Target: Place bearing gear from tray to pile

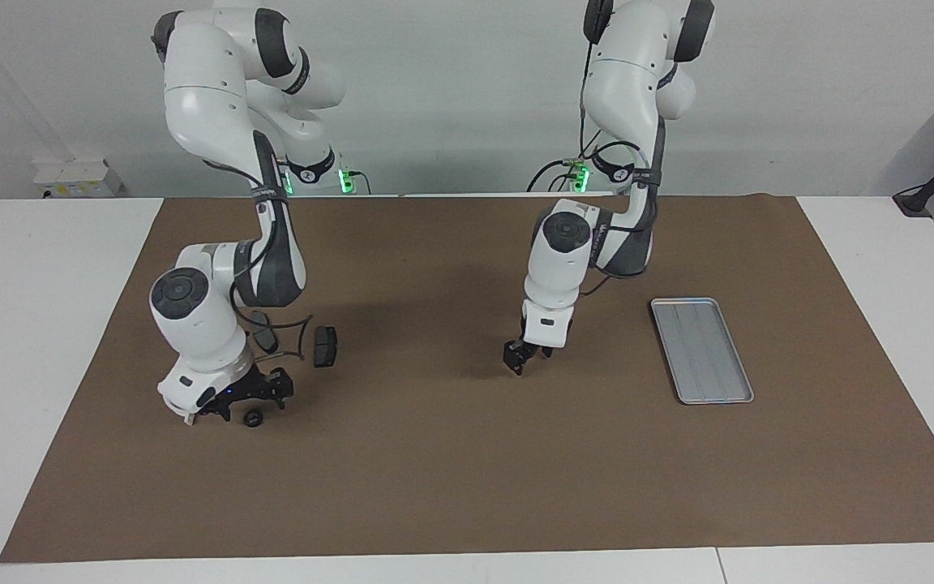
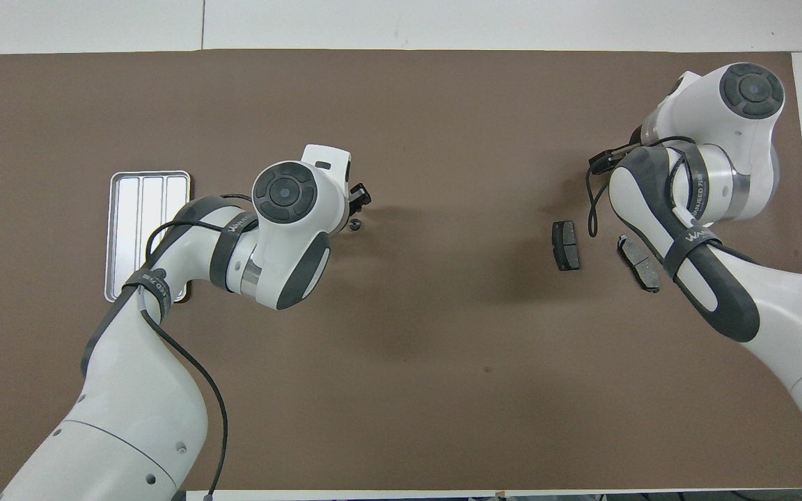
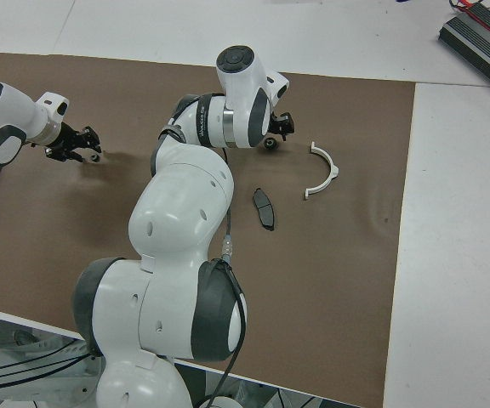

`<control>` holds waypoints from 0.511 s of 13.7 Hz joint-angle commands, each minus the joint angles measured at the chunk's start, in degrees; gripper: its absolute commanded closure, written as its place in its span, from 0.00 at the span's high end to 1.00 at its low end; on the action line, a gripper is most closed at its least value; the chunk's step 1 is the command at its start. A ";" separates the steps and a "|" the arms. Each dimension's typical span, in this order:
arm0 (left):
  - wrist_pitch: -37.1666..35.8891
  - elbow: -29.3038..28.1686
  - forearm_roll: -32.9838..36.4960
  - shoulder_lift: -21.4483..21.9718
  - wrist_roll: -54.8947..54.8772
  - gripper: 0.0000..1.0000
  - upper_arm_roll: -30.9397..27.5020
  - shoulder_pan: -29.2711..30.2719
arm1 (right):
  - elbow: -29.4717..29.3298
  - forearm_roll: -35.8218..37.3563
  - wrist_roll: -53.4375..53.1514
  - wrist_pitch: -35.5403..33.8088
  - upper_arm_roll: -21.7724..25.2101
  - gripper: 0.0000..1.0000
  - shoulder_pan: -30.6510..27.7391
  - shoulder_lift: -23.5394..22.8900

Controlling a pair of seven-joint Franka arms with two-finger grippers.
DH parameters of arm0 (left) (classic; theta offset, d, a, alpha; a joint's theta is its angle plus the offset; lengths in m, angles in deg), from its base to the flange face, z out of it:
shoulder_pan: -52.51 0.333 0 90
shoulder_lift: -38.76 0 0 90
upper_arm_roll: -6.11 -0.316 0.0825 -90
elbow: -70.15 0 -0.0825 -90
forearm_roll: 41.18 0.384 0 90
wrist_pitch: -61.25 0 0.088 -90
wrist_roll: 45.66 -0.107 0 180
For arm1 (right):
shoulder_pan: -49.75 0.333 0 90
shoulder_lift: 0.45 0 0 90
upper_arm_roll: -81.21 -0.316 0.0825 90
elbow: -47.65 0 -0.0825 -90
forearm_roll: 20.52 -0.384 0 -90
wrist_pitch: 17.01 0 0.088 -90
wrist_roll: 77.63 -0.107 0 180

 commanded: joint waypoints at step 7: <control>-25.25 -1.62 -0.37 19.05 -42.04 1.00 -4.04 24.82 | -11.22 -1.05 -53.21 -13.58 -0.42 1.00 26.50 -0.69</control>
